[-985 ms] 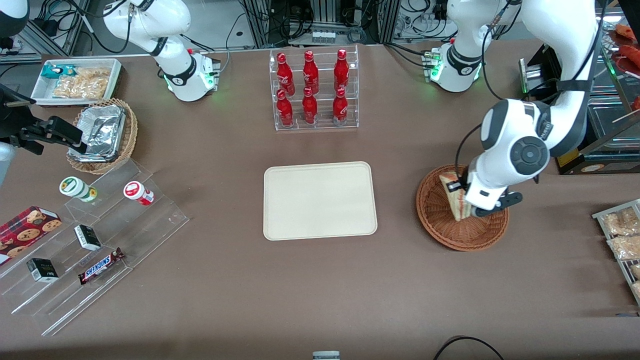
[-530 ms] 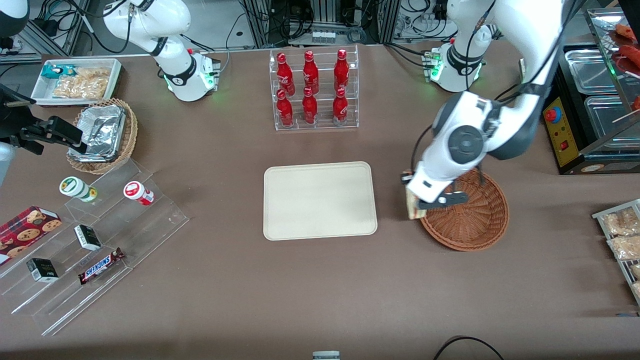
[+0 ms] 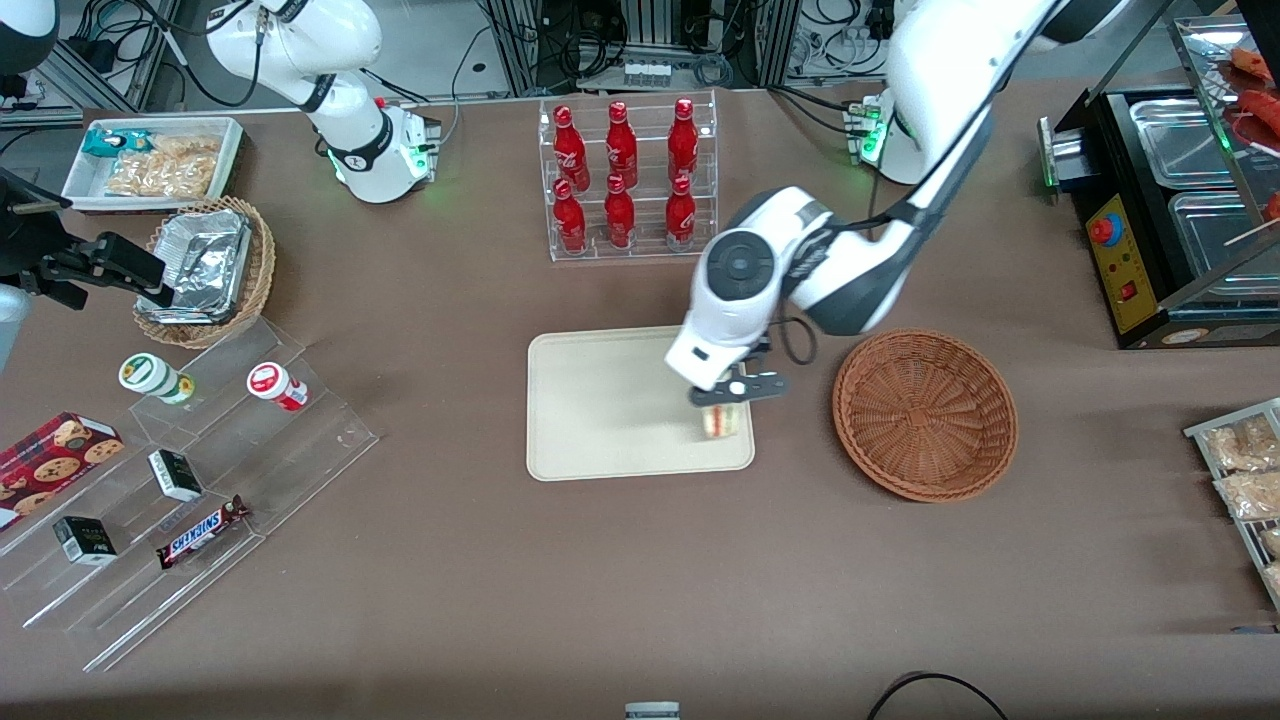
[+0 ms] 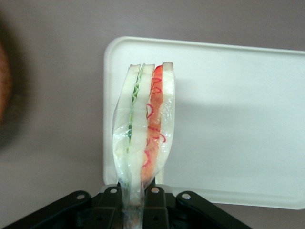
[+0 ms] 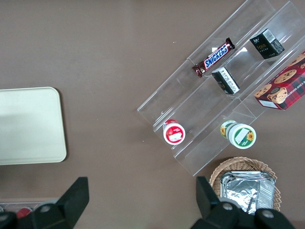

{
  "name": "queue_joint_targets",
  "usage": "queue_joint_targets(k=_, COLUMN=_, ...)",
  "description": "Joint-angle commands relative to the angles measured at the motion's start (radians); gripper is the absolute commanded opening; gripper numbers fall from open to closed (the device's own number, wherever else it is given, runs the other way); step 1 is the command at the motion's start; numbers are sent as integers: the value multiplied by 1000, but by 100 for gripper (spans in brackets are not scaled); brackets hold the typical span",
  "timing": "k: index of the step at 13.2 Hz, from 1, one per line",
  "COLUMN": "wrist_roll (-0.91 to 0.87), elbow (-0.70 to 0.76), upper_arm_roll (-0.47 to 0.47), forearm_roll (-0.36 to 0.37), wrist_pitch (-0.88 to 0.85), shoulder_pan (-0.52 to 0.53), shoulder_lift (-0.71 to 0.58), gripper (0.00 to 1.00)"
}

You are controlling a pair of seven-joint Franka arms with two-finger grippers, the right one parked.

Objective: Place sandwich from basket to tray
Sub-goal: 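Lift the sandwich and carry it with the left gripper over the tray, then lower the sandwich onto the tray and open the left gripper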

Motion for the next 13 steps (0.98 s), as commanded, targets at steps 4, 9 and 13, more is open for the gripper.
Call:
queue_joint_targets(k=4, wrist_roll=-199, elbow=197, upper_arm_roll=3, forearm_roll=114, wrist_pitch=1, shoulder_pan=-136, shoulder_lift=175, gripper=0)
queue_joint_targets(k=9, wrist_roll=-259, elbow=231, upper_arm_roll=2, forearm_roll=116, wrist_pitch=75, shoulder_pan=-174, shoulder_lift=245, gripper=0)
queue_joint_targets(k=13, wrist_roll=-254, elbow=231, upper_arm_roll=3, forearm_roll=120, wrist_pitch=105, shoulder_pan=-182, shoulder_lift=268, gripper=0)
